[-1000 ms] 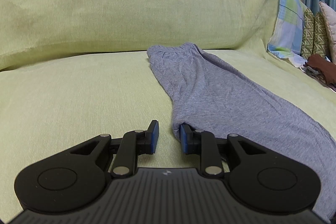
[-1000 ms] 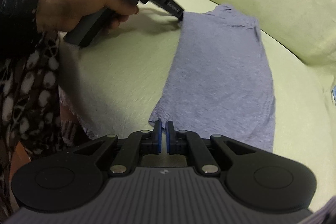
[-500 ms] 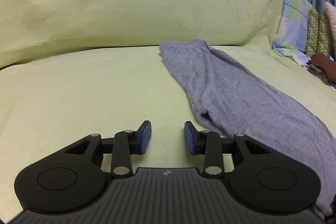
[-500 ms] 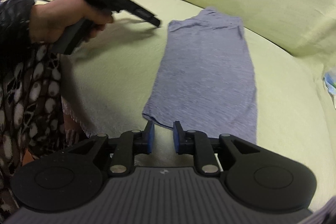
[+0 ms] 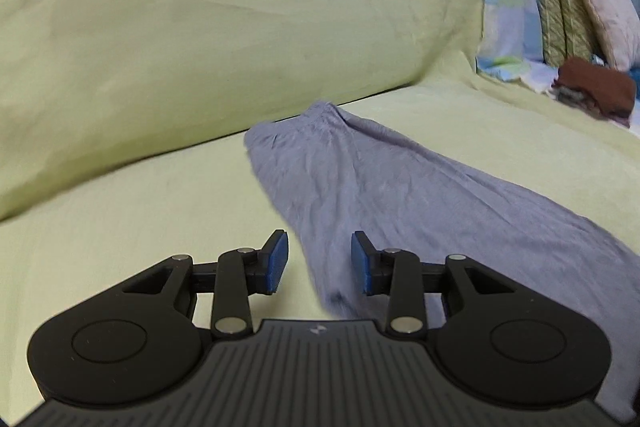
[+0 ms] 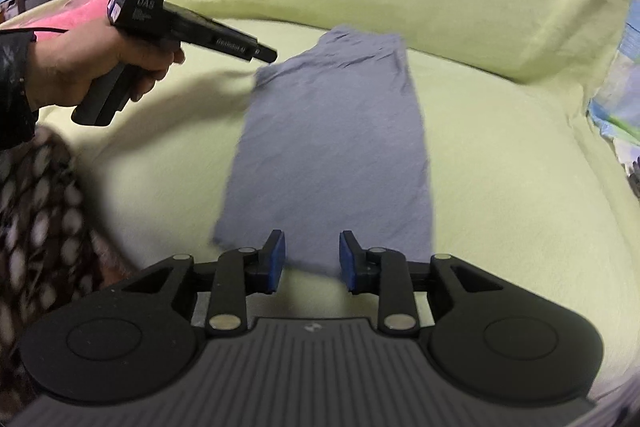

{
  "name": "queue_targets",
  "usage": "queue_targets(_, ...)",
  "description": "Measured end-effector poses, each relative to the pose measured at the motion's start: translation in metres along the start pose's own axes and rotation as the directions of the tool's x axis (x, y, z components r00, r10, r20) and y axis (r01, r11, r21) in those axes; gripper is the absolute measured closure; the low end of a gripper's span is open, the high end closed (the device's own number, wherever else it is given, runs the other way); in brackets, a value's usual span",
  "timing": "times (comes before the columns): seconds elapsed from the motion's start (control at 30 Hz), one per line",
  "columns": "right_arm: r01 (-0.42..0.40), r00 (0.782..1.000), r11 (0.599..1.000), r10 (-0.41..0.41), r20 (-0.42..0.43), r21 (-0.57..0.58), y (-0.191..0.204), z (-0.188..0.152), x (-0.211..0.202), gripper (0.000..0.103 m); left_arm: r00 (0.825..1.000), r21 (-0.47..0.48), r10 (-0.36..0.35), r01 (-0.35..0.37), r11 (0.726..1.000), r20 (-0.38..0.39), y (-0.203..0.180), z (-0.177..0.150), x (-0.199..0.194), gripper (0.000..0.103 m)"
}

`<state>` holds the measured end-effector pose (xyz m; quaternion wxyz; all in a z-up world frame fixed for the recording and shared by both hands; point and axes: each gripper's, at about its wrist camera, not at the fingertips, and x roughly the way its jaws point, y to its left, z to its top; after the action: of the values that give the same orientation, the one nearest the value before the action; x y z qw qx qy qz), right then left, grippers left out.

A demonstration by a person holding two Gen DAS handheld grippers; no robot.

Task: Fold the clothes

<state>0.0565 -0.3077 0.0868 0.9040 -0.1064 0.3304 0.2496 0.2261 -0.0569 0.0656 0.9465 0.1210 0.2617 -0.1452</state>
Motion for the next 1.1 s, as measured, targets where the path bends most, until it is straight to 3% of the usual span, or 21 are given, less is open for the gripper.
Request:
queue_targets(0.2,-0.012,0.998,1.0,0.011,0.061,0.026,-0.054,0.059,0.052,0.078,1.0,0.12,-0.021,0.023,0.992,-0.018,0.016,0.036,0.055,0.061)
queue_targets(0.37,-0.031,0.997,0.999,0.033,0.071,-0.024,-0.096,0.124,0.139,0.078,0.998,0.159,-0.051,0.056,0.986,-0.039,0.034,0.053,0.097,0.061)
queue_targets(0.53,-0.062,0.996,0.997,0.064,0.065,-0.035,-0.114,0.155,0.2,0.078,0.997,0.258,0.011,0.01,0.966,-0.079,0.045,0.043,0.129,0.06)
queue_targets(0.67,-0.076,0.997,0.995,0.078,0.02,-0.062,-0.12,0.156,0.243,0.083,0.997,0.233,0.03,-0.014,0.972,-0.065,0.055,0.039,0.132,0.06)
queue_targets(0.73,-0.024,0.999,0.998,0.025,0.028,-0.051,-0.127,0.151,0.25,0.082,0.995,0.258,0.074,-0.054,0.965,-0.069,0.056,0.037,0.135,0.06)
queue_targets(0.83,0.023,0.999,0.998,-0.024,0.032,0.055,-0.143,0.147,0.25,0.082,0.996,0.214,0.057,-0.039,0.976,-0.074,0.063,0.037,0.136,0.06)
queue_targets(1.0,0.015,0.998,0.998,-0.019,0.064,0.062,-0.142,0.147,0.23,0.082,0.994,0.235,0.09,-0.073,0.969,-0.064,0.057,0.04,0.125,0.06)
queue_targets(1.1,-0.05,0.997,0.997,0.047,0.054,0.058,-0.139,0.141,0.223,0.082,0.998,0.214,0.058,-0.048,0.976,-0.038,0.044,0.042,0.101,0.06)
